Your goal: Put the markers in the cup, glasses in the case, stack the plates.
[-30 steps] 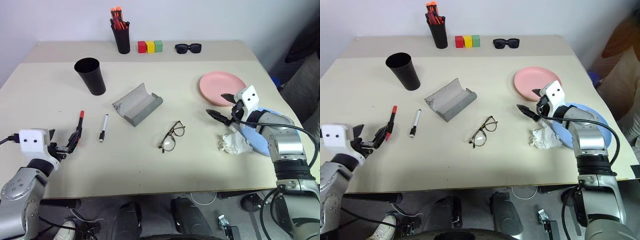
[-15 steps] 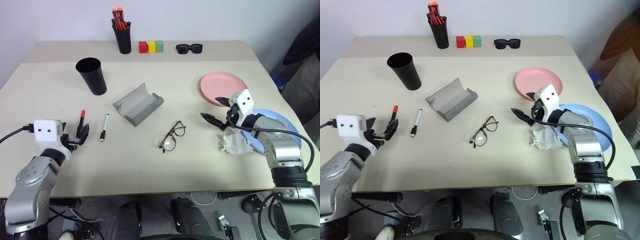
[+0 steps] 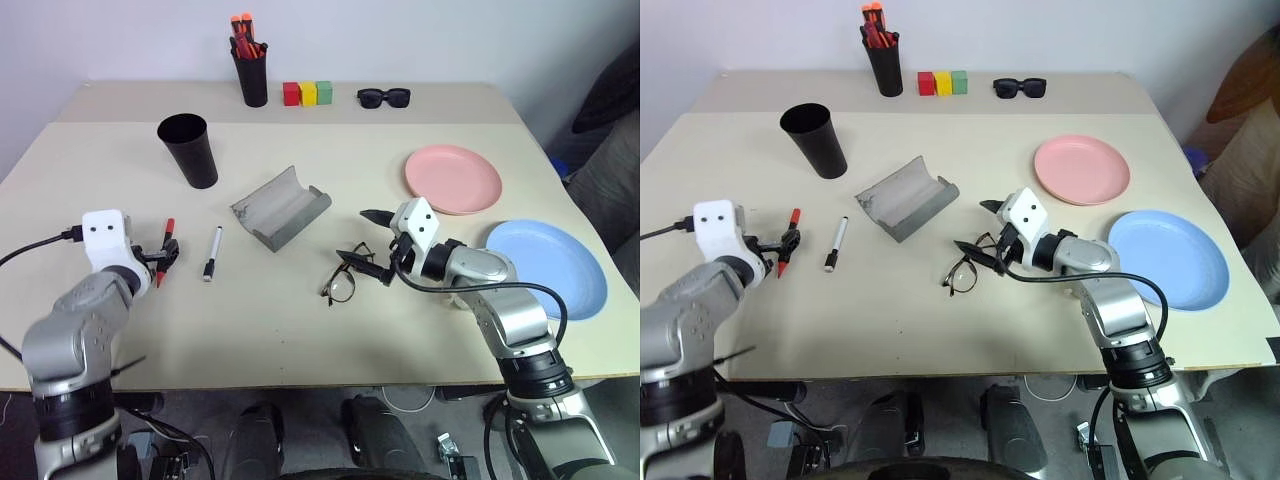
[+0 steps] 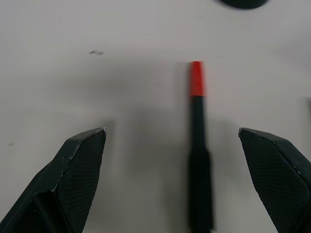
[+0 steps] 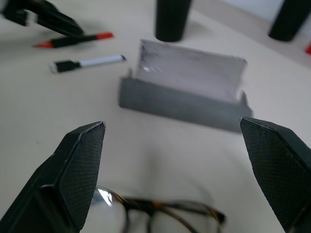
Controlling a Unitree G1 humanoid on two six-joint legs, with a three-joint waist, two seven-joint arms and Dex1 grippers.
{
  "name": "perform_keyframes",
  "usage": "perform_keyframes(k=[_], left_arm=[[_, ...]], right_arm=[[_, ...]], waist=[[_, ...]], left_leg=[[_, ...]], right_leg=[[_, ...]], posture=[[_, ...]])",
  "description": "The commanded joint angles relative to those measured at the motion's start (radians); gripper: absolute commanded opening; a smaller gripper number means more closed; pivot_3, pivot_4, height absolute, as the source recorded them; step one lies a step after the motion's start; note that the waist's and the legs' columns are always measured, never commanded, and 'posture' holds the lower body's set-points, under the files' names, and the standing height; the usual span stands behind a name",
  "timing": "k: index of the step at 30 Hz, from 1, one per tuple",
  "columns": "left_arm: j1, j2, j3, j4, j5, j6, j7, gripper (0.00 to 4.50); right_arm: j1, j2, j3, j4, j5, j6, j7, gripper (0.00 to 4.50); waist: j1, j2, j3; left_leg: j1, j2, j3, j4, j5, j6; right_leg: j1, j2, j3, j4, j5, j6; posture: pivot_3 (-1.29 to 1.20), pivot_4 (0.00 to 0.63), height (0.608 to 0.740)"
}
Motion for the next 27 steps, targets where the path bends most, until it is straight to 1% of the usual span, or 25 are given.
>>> perform_keyframes(k=[1,5,9,12,17,18,19,21,23,24,27], left_arm=[[-0.083,0.037,-0.010,0.062,0.029,0.134,0.020,4.49],[-0.146,0.063,-0.041,0.128,0.040,0.251,0.001,4.49],[-0.219,0.062,-0.050,0.195,0.040,0.360,-0.024,4.49],[-0.236,0.065,-0.064,0.214,0.045,0.380,-0.047,3.65],[-0.240,0.065,-0.075,0.228,0.073,0.370,-0.057,1.07],[-0.242,0.060,-0.066,0.225,0.084,0.346,-0.052,0.63],[-0.242,0.050,-0.046,0.218,0.090,0.309,-0.048,0.04],[-0.226,0.021,-0.003,0.183,0.109,0.104,-0.038,0.01],[-0.198,0.021,-0.012,0.150,0.166,-0.153,-0.025,0.01],[-0.204,0.019,-0.013,0.149,0.181,-0.240,-0.020,0.01],[-0.270,-0.012,0.011,0.179,0.179,-0.424,0.003,0.01]], right_arm=[[0.018,0.017,0.025,-0.094,0.007,0.020,-0.021,4.50],[0.033,0.036,0.058,-0.130,0.001,0.040,-0.043,4.50],[0.019,0.053,0.076,-0.137,0.006,0.049,-0.051,4.50],[0.017,0.064,0.088,-0.138,0.001,0.048,-0.055,4.50],[0.016,0.075,0.091,-0.133,-0.002,0.045,-0.063,4.50],[0.015,0.076,0.092,-0.130,-0.002,0.044,-0.064,4.50],[0.015,0.078,0.095,-0.128,-0.002,0.044,-0.065,4.50],[0.005,0.087,0.102,-0.113,-0.004,0.038,-0.066,4.50],[-0.014,0.102,0.111,-0.082,-0.012,0.027,-0.069,4.50],[-0.027,0.111,0.115,-0.060,-0.019,0.019,-0.073,4.50],[-0.062,0.144,0.122,-0.002,-0.048,-0.011,-0.098,4.50]], waist=[[0.001,0.000,0.000],[0.001,0.000,0.000],[0.001,0.000,0.000],[0.002,0.000,0.000],[0.003,0.000,-0.001],[0.004,0.000,-0.001],[0.004,0.000,-0.001],[0.007,0.000,-0.001],[0.006,-0.001,0.000],[0.004,-0.002,0.000],[0.006,-0.003,0.000]], left_leg=[[0.000,0.000,0.000,0.000,0.000,0.000],[0.000,0.000,0.000,0.000,0.000,0.000],[0.000,0.000,0.000,0.000,0.000,-0.001],[0.000,0.000,0.000,0.000,0.000,-0.001],[0.000,0.000,0.000,0.000,0.001,-0.001],[0.000,0.000,0.000,0.000,0.001,-0.001],[0.000,0.000,0.000,0.000,0.001,-0.001],[0.000,0.000,0.000,0.000,0.001,-0.001],[0.000,0.000,0.000,0.000,0.001,-0.001],[0.000,0.000,0.000,0.000,0.001,-0.001],[0.000,0.001,0.000,0.000,0.001,-0.002]], right_leg=[[0.000,0.000,0.000,0.000,0.000,0.000],[0.000,0.000,0.000,0.000,0.000,0.000],[0.000,0.000,0.000,0.001,0.000,0.000],[0.000,0.000,0.000,0.001,0.000,0.000],[0.000,0.000,0.000,0.001,0.000,0.000],[0.000,0.000,0.000,0.001,0.000,0.000],[0.000,0.000,0.000,0.001,0.000,0.000],[0.000,0.000,0.000,0.001,0.000,0.000],[0.000,-0.001,0.000,0.001,0.000,0.000],[0.000,-0.001,0.000,0.001,0.000,0.000],[-0.001,0.000,-0.001,0.001,0.000,-0.001]], posture=[[0.00,0.150,0.722],[0.00,0.150,0.722],[0.00,0.150,0.722],[0.00,0.150,0.722],[0.00,0.150,0.722],[0.00,0.150,0.722],[0.00,0.150,0.722],[0.00,0.150,0.722],[0.00,0.150,0.722],[0.00,0.150,0.722],[0.00,0.150,0.722]])
